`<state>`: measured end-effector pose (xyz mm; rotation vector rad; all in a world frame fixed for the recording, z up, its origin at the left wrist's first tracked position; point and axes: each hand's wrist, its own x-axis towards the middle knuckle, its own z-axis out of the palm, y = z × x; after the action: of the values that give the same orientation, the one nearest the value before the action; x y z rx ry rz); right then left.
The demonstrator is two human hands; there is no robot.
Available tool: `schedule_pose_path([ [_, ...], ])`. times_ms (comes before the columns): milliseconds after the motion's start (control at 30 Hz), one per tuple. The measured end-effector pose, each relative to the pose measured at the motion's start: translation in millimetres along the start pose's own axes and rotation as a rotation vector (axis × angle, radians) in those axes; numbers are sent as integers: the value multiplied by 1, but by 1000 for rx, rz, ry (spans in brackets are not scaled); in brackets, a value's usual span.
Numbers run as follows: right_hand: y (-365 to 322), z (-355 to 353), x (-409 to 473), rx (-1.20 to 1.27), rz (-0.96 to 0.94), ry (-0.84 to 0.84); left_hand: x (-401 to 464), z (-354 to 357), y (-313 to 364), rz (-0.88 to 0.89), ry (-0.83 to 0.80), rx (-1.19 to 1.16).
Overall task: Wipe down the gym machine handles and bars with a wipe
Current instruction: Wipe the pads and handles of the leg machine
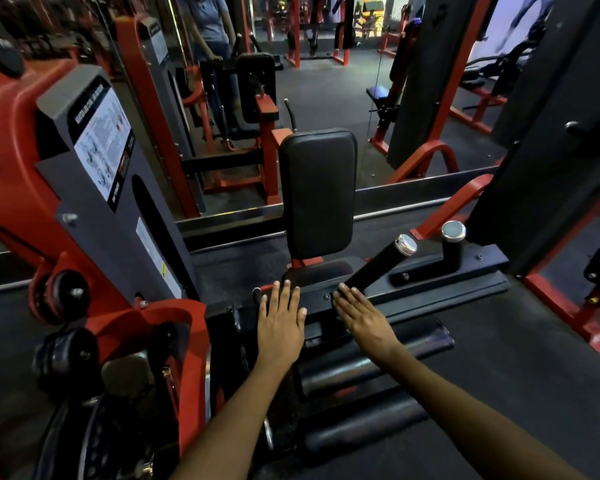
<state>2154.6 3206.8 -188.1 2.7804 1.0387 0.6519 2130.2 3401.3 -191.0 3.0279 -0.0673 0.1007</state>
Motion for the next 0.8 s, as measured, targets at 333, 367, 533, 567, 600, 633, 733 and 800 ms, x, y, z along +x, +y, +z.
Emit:
schedule_pose_path([
  [333, 29, -37, 12, 972, 1227, 298, 1, -3, 0, -9, -35, 9],
  [367, 28, -37, 25, 1030, 1247, 235, 0, -2, 0, -7, -36, 4],
  [533, -15, -16, 28, 1018, 1336, 198, 1, -3, 1, -3, -44, 16],
  [567, -21, -27, 25, 1066, 1362, 241, 2, -2, 1, 0, -44, 17],
  [600, -24, -33, 22, 1107, 1384, 245, 3, -1, 1, -1, -44, 21],
  [633, -26, -37, 19, 1120, 1382, 222, 3, 0, 0, -9, -42, 22],
  [733, -36, -56, 25, 1146, 1085, 80, 3, 1, 0, -35, -21, -7],
  [800, -45, -69, 48, 957, 771, 115, 3, -1, -1, -12, 18, -49],
])
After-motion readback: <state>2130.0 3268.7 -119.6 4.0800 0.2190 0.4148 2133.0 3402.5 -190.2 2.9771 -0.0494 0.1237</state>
